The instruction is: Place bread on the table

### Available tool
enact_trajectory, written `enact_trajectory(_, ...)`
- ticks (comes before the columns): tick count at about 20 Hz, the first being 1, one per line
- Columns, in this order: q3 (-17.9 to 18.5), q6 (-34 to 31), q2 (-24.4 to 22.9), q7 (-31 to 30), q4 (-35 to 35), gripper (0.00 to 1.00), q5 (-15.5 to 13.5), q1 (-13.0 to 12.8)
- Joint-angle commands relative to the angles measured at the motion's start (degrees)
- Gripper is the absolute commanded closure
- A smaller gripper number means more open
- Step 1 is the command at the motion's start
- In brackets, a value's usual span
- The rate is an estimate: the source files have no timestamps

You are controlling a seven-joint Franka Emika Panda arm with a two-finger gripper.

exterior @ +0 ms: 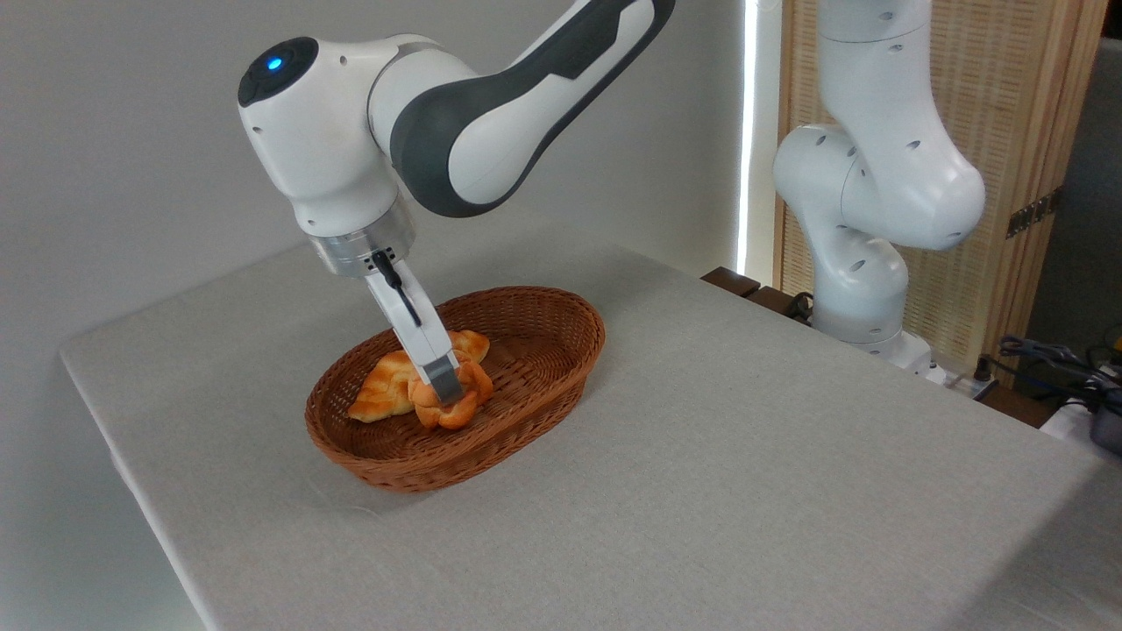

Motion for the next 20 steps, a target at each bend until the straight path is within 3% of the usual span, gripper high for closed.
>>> enact_trajectory(1,1.44,-1.62,-2.18,-0.23,0.19,0.56,-3.35,0.17)
enact_trajectory(6,5.38,-3.12,-5.69,-0.06,0.28,0.54,-4.59,0.35)
enact_trajectory(12,11.71,-3.38,-10.18,0.21,0.19,0.54,-3.36,0.35)
enact_trajectory(14,13.48,-3.56,-10.18,0.21,0.01,0.51,-1.53,0.35)
enact_trajectory(16,14.79,-3.91,-9.40,0.38,-0.25,0.43,0.93,0.44)
enact_trajectory(17,15.15,-3.82,-8.69,0.47,-0.25,0.26,1.55,0.44)
enact_trajectory(18,15.85,-3.74,-7.90,0.65,-0.25,0.17,1.99,0.44)
enact_trajectory(20,16.38,-3.74,-6.85,2.48,-0.43,0.15,2.44,0.52)
